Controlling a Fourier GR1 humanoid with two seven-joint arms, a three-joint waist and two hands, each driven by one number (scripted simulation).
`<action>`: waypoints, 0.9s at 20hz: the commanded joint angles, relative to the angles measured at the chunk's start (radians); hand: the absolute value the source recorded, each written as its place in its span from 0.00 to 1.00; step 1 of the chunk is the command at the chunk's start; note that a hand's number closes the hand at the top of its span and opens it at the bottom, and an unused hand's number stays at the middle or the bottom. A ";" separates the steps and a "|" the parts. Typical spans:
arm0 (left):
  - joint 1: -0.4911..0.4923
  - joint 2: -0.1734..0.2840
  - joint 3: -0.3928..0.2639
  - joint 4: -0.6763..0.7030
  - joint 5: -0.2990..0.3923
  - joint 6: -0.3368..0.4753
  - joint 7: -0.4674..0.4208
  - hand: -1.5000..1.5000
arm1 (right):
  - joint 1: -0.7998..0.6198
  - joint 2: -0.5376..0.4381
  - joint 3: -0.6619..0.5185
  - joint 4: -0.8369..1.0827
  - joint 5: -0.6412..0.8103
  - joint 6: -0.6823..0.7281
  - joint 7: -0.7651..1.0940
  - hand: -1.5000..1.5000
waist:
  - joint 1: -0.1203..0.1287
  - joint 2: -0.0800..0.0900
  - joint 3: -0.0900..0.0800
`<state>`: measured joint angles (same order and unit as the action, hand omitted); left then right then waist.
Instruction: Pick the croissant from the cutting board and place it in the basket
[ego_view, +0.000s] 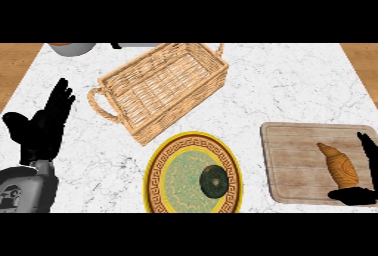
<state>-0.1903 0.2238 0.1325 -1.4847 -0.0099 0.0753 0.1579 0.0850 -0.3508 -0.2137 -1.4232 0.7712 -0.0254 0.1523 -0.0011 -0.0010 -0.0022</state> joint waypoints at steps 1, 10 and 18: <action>0.003 -0.005 0.001 -0.059 0.000 -0.009 0.060 0.50 | -0.016 0.020 -0.004 0.064 0.024 -0.018 -0.034 0.00 | 0.001 0.001 0.002; -0.034 0.005 0.022 -0.045 0.002 -0.017 0.085 0.50 | -0.033 -0.006 -0.008 0.167 0.035 0.020 -0.082 0.00 | -0.001 0.001 0.002; 0.034 -0.036 -0.016 -0.049 -0.035 -0.005 0.025 0.50 | -0.075 -0.013 0.026 0.249 0.040 0.060 -0.173 1.00 | 0.004 0.001 0.003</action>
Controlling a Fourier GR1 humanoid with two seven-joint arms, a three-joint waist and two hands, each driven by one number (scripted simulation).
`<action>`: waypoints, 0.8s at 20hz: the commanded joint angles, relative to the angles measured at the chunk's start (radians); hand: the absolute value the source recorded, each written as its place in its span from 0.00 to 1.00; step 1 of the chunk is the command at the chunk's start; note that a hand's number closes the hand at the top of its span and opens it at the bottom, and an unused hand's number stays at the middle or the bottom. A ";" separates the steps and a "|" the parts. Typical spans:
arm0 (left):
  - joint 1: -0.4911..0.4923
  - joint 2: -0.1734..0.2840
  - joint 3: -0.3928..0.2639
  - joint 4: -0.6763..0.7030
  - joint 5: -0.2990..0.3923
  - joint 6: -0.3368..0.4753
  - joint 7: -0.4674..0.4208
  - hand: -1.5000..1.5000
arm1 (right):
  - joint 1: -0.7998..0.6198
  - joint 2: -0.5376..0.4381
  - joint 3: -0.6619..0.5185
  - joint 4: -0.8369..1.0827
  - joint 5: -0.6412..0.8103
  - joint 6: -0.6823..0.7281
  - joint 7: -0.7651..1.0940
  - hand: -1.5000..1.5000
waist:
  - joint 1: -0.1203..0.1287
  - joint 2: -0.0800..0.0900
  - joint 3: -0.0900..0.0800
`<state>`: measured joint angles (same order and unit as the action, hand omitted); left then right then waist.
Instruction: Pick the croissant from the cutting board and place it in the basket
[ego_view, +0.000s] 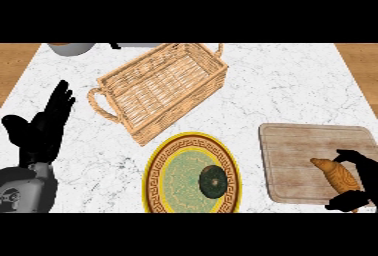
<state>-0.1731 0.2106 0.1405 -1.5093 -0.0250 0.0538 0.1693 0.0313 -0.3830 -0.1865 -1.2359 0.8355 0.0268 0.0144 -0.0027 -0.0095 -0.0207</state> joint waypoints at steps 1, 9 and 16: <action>-0.035 0.003 0.009 0.005 0.016 -0.008 0.028 0.50 | -0.002 0.039 0.003 0.050 -0.033 -0.005 -0.054 1.00 | 0.002 0.010 0.021; 0.016 -0.017 0.012 0.081 -0.003 -0.006 -0.092 0.50 | -0.042 0.071 0.004 0.098 -0.012 -0.036 -0.049 1.00 | 0.005 0.013 0.021; -0.056 -0.022 -0.035 0.021 0.000 -0.026 -0.014 0.50 | -0.132 0.371 0.214 -0.036 0.036 -0.041 0.137 1.00 | 0.143 0.033 0.031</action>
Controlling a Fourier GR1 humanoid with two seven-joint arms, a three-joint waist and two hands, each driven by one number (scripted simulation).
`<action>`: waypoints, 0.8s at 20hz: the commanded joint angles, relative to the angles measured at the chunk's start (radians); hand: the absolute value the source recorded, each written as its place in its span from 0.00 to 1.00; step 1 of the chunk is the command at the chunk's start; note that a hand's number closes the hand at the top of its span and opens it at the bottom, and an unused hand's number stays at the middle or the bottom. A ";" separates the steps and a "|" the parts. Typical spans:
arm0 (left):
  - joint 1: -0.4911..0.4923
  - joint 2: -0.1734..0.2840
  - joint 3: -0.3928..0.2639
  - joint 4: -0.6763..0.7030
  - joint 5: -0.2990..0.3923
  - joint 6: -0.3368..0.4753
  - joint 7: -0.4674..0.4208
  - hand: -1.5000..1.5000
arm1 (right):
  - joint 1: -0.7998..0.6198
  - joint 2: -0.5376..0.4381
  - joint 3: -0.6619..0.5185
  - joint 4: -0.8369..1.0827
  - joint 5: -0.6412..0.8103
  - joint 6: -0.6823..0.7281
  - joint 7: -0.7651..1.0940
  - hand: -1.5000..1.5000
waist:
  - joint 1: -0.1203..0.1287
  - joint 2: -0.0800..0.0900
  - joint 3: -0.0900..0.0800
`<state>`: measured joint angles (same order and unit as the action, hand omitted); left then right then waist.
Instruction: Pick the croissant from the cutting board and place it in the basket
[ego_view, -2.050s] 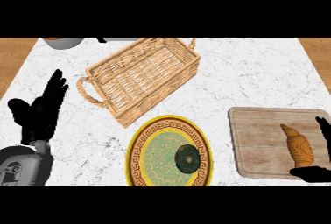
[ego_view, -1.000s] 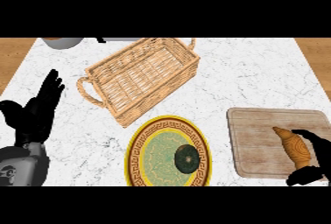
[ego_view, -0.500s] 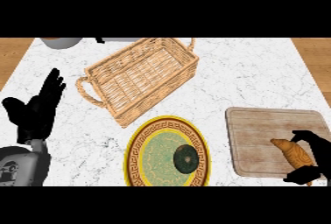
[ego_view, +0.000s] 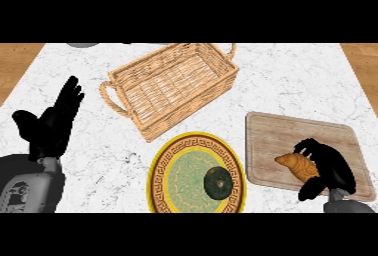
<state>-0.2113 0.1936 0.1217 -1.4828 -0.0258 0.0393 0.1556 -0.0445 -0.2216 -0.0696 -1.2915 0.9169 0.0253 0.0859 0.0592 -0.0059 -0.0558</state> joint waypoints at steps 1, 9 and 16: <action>-0.015 -0.011 -0.027 -0.004 0.001 -0.018 -0.004 0.50 | -0.073 0.210 0.110 0.013 -0.048 -0.047 0.080 1.00 | 0.093 0.032 0.068; -0.052 -0.034 -0.071 0.008 0.000 -0.042 0.001 0.50 | -0.267 0.219 0.223 -0.068 -0.196 -0.284 0.201 1.00 | 0.164 0.027 0.075; -0.094 -0.051 -0.108 0.025 -0.012 -0.054 0.008 0.50 | -0.459 0.221 0.328 -0.077 -0.206 -0.568 0.375 1.00 | 0.195 0.031 0.057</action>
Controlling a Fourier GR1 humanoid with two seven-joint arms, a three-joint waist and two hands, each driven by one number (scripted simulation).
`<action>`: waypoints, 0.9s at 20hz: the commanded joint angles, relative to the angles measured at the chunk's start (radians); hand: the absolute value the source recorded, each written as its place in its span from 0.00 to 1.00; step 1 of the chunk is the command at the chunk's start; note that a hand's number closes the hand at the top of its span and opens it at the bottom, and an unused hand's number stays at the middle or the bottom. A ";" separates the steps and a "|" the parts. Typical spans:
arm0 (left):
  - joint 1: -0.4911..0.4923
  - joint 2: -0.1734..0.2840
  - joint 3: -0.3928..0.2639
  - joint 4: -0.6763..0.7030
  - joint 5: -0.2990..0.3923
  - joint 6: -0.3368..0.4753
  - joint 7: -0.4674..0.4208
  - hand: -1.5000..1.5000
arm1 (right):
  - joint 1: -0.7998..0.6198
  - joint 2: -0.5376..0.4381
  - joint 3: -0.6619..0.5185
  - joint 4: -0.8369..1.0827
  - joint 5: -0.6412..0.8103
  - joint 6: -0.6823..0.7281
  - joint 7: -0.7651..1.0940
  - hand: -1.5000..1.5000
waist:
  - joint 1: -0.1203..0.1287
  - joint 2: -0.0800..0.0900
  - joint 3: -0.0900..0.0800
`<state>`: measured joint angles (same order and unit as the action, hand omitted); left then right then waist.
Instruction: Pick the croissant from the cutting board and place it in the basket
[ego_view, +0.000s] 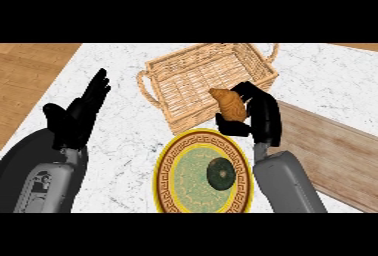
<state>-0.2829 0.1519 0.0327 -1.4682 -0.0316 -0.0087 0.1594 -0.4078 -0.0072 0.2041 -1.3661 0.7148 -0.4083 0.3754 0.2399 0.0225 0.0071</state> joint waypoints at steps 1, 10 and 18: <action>-0.020 -0.004 -0.016 0.014 -0.008 -0.006 0.002 0.50 | -0.114 0.007 0.065 0.011 0.002 -0.173 0.120 1.00 | 0.022 0.005 -0.007; -0.069 -0.022 -0.038 0.029 -0.031 0.010 0.020 0.50 | -0.361 0.007 0.105 0.142 0.089 -0.432 0.410 1.00 | 0.023 0.006 -0.014; -0.083 -0.031 -0.037 0.054 -0.039 0.023 0.019 0.50 | -0.599 0.007 0.059 0.338 0.193 -0.489 0.608 1.00 | 0.013 0.012 -0.020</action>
<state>-0.3581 0.1283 -0.0022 -1.4230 -0.0658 0.0061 0.1794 -0.9026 -0.0033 0.2822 -1.1180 0.8634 -0.8295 0.8566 0.2560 0.0305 -0.0106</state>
